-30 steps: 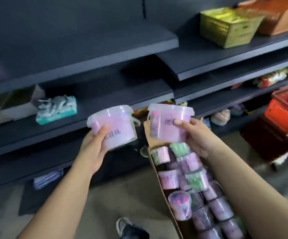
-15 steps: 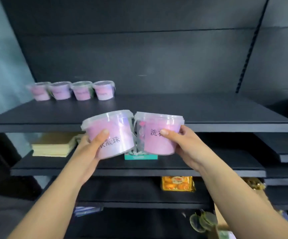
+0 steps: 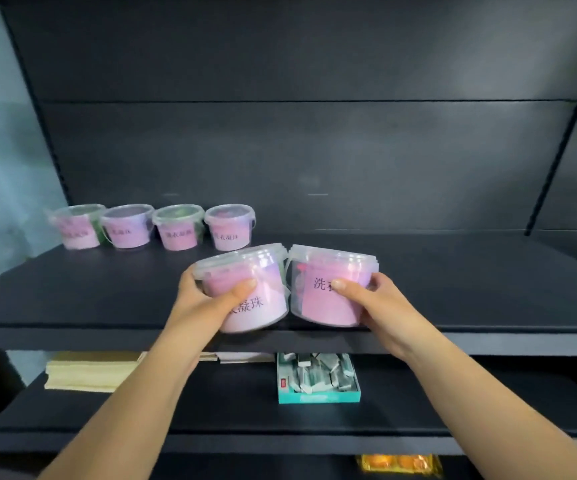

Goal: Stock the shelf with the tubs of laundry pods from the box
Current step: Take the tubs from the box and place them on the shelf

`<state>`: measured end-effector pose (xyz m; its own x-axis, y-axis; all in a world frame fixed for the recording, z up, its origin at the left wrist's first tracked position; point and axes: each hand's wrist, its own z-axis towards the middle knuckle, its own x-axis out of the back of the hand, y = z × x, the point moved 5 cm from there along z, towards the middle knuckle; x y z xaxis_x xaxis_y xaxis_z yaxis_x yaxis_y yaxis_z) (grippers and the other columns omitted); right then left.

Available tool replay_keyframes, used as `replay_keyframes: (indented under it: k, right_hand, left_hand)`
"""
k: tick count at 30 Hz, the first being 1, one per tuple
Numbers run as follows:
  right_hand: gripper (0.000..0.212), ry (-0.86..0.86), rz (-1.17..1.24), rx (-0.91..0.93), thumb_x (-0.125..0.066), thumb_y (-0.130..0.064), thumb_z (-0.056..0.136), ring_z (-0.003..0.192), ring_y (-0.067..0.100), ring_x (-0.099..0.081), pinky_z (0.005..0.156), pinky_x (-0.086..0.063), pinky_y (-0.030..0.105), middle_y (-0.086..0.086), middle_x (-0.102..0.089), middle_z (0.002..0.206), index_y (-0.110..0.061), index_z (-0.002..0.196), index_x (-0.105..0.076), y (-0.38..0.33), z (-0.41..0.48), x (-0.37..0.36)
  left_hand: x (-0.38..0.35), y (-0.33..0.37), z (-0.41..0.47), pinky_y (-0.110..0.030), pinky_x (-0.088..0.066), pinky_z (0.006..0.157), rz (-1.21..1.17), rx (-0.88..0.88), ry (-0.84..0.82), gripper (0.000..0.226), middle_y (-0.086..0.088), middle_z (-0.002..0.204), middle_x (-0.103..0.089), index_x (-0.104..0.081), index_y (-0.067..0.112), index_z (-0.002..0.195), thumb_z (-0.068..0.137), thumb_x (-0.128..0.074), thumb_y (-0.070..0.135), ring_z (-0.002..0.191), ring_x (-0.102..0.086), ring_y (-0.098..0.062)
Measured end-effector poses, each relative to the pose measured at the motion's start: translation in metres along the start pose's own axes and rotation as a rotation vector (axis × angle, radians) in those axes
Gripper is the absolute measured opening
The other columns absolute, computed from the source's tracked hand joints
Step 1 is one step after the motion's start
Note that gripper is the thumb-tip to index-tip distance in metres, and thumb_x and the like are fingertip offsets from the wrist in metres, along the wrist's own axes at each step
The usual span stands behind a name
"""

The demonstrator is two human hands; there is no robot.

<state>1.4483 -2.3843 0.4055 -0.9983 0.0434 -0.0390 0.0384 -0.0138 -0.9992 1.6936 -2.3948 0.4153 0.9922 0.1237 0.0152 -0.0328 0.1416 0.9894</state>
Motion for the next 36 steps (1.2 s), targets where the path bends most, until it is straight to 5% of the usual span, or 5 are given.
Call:
replay_keyframes:
  k: [5,12,16,22,36]
  right_hand:
    - [0.071,0.156,-0.119,0.022,-0.08,-0.034,0.066,0.104,0.013,-0.055,0.088,-0.046,0.029,-0.004,-0.053,0.113,-0.014,0.12,-0.038,0.011,0.075,0.031]
    - [0.084,0.164,-0.183,0.044,-0.081,-0.03,0.067,0.105,0.012,-0.051,0.085,-0.042,0.026,-0.005,-0.048,0.12,-0.015,0.132,-0.031,0.015,0.166,0.059]
    - [0.089,0.152,-0.222,0.051,-0.08,-0.03,0.068,0.107,0.011,-0.048,0.087,-0.039,0.024,-0.007,-0.045,0.123,-0.016,0.137,-0.026,0.017,0.197,0.061]
    - [0.095,0.157,-0.344,0.074,-0.081,-0.029,0.067,0.108,0.007,-0.043,0.09,-0.037,0.021,-0.009,-0.042,0.123,-0.017,0.139,-0.021,0.02,0.231,0.061]
    - [0.094,0.197,-0.453,0.078,-0.081,-0.034,0.066,0.109,0.004,-0.044,0.089,-0.034,0.019,-0.018,-0.043,0.118,-0.024,0.139,-0.023,0.026,0.257,0.061]
  left_hand:
    - [-0.049,-0.019,0.079,-0.037,-0.044,0.1,0.076,0.008,0.022,0.088,0.006,0.12,-0.055,-0.037,0.02,0.132,0.059,-0.084,0.033,0.109,-0.054,-0.012]
    - [-0.079,-0.036,0.161,-0.029,-0.044,0.088,0.177,0.014,0.005,0.113,0.005,0.12,-0.051,-0.03,0.022,0.135,0.036,-0.082,0.04,0.108,-0.052,-0.013]
    - [-0.09,-0.047,0.197,-0.027,-0.042,0.089,0.226,0.012,0.025,0.094,0.004,0.124,-0.05,-0.031,0.018,0.136,0.059,-0.085,0.023,0.11,-0.05,-0.013]
    - [-0.106,-0.062,0.236,-0.029,-0.041,0.099,0.293,-0.052,0.007,0.088,0.002,0.122,-0.053,-0.041,0.014,0.129,0.054,-0.087,0.019,0.111,-0.051,-0.011]
    - [-0.11,-0.077,0.259,-0.028,-0.036,0.102,0.405,-0.002,0.016,0.09,0.002,0.135,-0.049,-0.035,0.018,0.137,0.062,-0.08,0.039,0.123,-0.047,-0.015]
